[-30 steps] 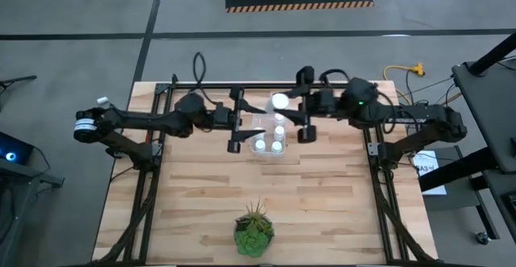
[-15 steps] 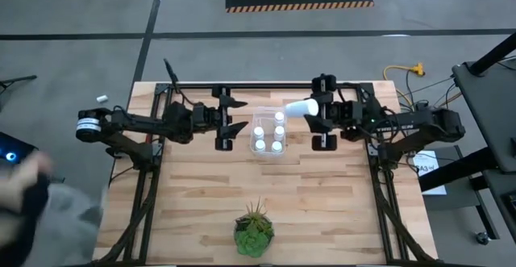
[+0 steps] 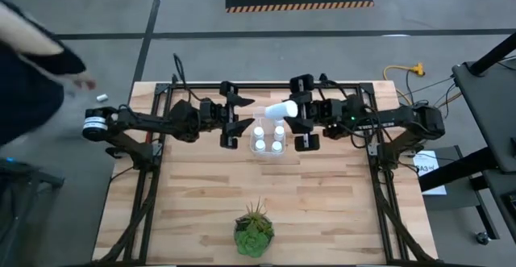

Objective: Pick and place pill bottles into a basket
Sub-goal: Put the white pill bottle into the transparent bin

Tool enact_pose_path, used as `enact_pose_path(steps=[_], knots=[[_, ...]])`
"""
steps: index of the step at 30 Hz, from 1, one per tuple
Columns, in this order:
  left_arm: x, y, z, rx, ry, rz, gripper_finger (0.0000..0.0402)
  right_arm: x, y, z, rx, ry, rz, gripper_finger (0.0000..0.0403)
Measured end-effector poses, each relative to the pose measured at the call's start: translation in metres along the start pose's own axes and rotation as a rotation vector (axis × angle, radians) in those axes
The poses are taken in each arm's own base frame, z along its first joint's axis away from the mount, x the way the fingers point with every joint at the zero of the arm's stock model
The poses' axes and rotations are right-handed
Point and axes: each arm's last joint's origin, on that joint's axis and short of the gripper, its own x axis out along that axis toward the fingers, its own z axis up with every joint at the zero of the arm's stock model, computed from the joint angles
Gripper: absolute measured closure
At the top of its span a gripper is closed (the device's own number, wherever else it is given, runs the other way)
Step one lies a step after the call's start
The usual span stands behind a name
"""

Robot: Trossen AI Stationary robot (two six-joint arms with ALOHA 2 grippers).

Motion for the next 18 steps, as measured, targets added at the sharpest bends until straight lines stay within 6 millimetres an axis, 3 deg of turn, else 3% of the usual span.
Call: enact_pose_path(steps=[10,18], knots=[[0.006,-0.001,-0.004,-0.057,-0.002,-0.060,0.0178,0.008,-0.010,-0.025,0.070,0.027,0.041,0.0265],[0.006,-0.002,-0.001,-0.092,-0.007,-0.071,0.0178,0.009,-0.013,-0.025,0.076,0.027,0.058,0.0265]])
